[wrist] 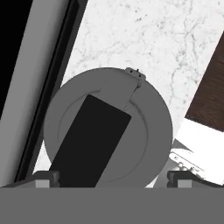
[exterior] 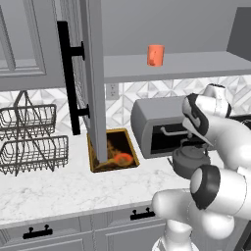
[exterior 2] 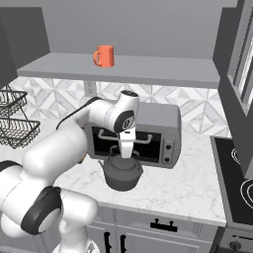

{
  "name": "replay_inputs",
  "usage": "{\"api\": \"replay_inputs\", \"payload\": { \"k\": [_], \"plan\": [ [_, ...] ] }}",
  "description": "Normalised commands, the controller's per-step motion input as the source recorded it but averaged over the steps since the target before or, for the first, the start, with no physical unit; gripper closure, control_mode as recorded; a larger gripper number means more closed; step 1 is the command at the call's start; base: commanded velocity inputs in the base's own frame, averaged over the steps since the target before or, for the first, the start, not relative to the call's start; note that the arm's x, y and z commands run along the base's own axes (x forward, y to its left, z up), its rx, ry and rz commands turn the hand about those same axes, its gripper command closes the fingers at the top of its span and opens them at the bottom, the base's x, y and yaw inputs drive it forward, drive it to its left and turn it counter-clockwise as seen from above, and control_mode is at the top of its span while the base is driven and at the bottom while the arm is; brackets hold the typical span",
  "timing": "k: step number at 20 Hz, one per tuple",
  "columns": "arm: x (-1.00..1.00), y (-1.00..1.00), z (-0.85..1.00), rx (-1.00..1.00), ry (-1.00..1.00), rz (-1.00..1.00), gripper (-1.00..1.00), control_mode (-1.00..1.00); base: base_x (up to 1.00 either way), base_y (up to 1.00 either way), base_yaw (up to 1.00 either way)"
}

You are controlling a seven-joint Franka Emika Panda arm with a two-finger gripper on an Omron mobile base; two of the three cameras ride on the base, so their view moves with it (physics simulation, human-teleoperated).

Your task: Pick the kettle from the counter and place it on the tray. Then pick the mug from the cabinet and place it on the tray. Then close the cabinet doors.

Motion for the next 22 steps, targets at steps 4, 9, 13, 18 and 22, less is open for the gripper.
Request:
{"api": "replay_inputs", "payload": {
  "k": [4,9,13,18,22],
  "plan": [
    [-0.06,0.00,-0.16,0.03,-0.06,-0.04,-1.00,-1.00,0.00,0.00,0.00],
    [-0.19,0.00,0.00,0.04,-0.10,-0.06,-1.00,-1.00,0.00,0.00,0.00],
    [-0.11,0.00,-0.02,0.05,-0.03,-0.09,-1.00,-1.00,0.00,0.00,0.00],
    [0.16,0.00,-0.08,0.02,0.00,-0.13,-1.00,-1.00,0.00,0.00,0.00],
    [0.10,0.00,-0.06,0.04,0.00,-0.11,-1.00,-1.00,0.00,0.00,0.00]
  ]
}}
